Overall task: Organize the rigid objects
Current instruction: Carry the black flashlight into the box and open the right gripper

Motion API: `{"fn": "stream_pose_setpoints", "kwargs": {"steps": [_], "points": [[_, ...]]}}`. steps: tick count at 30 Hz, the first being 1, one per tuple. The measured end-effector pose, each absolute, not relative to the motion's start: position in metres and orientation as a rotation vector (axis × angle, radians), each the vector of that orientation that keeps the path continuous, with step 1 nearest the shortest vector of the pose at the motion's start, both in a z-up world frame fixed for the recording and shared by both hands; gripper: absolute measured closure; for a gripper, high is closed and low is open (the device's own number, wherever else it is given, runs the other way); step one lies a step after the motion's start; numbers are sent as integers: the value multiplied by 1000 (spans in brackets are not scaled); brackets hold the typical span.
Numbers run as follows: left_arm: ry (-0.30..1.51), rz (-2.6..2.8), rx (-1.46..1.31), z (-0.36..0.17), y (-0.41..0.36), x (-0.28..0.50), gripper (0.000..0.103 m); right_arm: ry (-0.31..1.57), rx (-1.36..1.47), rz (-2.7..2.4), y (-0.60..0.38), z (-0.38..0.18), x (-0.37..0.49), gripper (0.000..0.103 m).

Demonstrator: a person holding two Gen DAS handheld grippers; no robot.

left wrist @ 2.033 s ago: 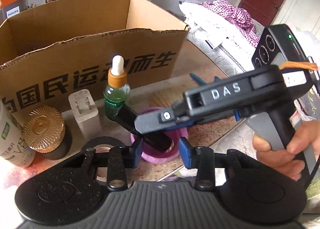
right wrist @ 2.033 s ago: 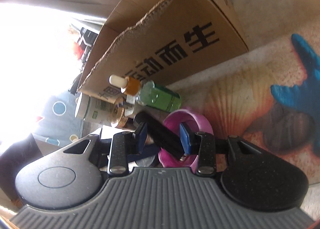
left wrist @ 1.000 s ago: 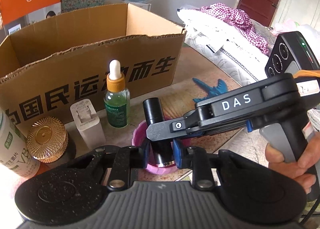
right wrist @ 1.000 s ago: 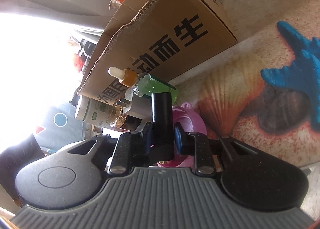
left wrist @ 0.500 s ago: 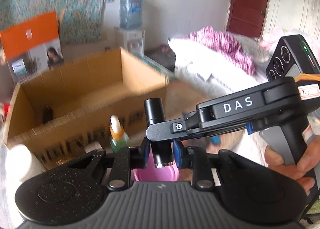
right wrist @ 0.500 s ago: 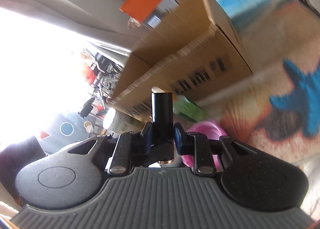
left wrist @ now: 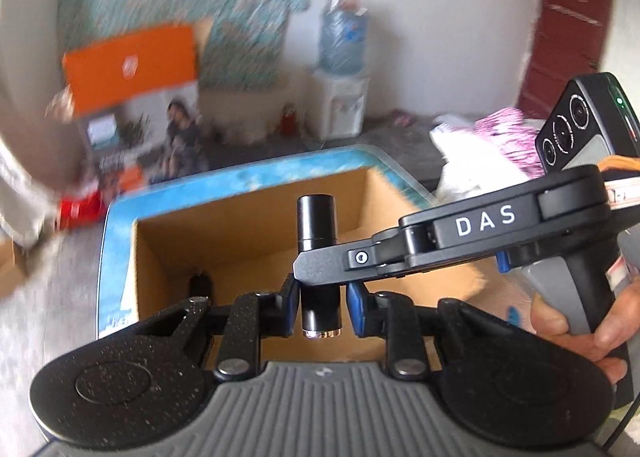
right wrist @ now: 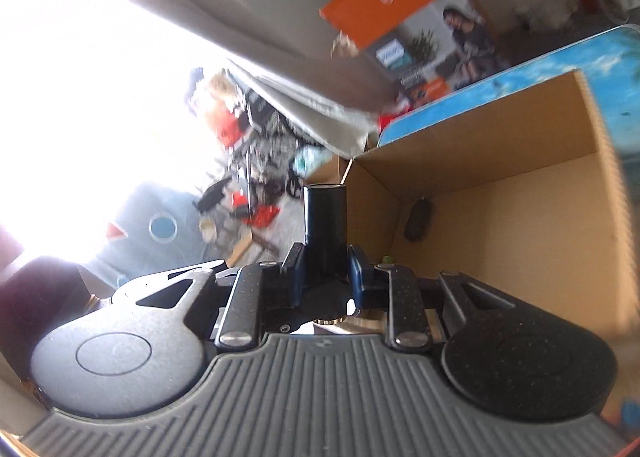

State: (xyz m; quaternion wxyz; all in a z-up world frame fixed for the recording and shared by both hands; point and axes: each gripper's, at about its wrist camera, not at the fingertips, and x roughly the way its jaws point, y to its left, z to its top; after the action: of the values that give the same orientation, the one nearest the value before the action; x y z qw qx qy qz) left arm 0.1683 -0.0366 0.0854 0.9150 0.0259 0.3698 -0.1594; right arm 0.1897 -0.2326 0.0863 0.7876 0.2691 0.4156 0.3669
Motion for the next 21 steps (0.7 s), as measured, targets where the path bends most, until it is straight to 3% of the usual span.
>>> {"fn": "stream_pose_setpoints", "kwargs": {"steps": [10, 21], "points": [[1070, -240, -73, 19, 20, 253, 77, 1272, 593, 723, -167, 13, 283, 81], [1075, -190, -57, 10, 24, 253, 60, 1363, 602, 680, -140, -15, 302, 77]]}}
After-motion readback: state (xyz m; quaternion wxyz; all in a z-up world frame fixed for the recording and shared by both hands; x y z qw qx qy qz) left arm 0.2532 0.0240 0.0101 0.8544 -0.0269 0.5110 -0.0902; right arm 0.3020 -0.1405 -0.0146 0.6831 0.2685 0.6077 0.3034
